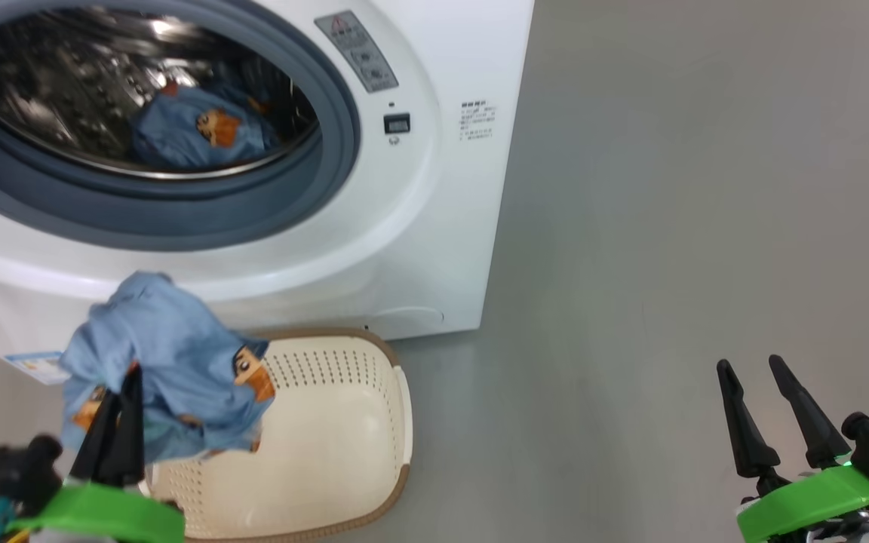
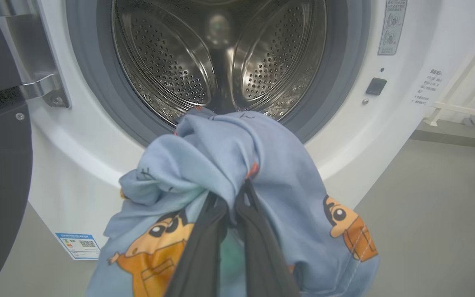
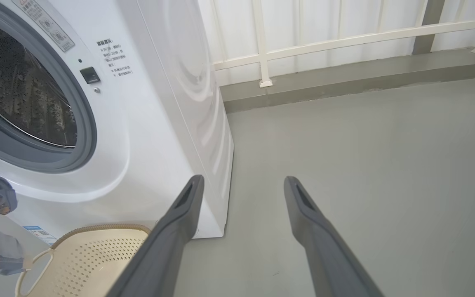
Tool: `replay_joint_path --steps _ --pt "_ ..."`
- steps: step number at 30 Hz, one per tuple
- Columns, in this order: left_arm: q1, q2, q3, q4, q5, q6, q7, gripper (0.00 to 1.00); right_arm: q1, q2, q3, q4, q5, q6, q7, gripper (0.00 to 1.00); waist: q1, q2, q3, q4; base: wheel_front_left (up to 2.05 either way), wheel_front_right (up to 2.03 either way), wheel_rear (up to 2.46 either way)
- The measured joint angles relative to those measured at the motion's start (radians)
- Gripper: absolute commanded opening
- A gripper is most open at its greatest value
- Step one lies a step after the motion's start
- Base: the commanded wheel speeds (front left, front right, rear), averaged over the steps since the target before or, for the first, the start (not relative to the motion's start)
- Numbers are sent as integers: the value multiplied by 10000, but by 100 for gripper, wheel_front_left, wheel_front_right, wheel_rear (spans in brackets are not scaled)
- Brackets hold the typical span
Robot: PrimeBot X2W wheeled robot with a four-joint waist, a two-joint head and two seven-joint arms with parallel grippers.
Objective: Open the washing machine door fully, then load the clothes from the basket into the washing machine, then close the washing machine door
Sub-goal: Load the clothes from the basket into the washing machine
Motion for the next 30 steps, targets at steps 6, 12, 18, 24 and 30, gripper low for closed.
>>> replay_joint_path --steps 6,12,18,24,30 --pt "1255 -291 623 -1283 654 0 0 0 399 -35 -109 -21 121 0 0 100 0 0 -481 -6 0 0 0" --pt "2123 -696 1057 -2253 922 0 0 0 605 -67 -196 -31 123 0 0 100 0 0 -722 -19 0 0 0" --pt "2278 -892 1147 -2522 940 0 0 0 640 -75 -234 -63 127 0 0 100 0 0 -736 -29 0 0 0" --pt "1929 -834 1012 -2475 821 0 0 0 732 -61 -267 -121 127 0 0 100 0 0 -548 -52 0 0 0" --pt "-36 -702 920 -2082 625 0 0 0 556 150 -313 -211 125 0 0 100 0 0 -49 -64 0 0 0"
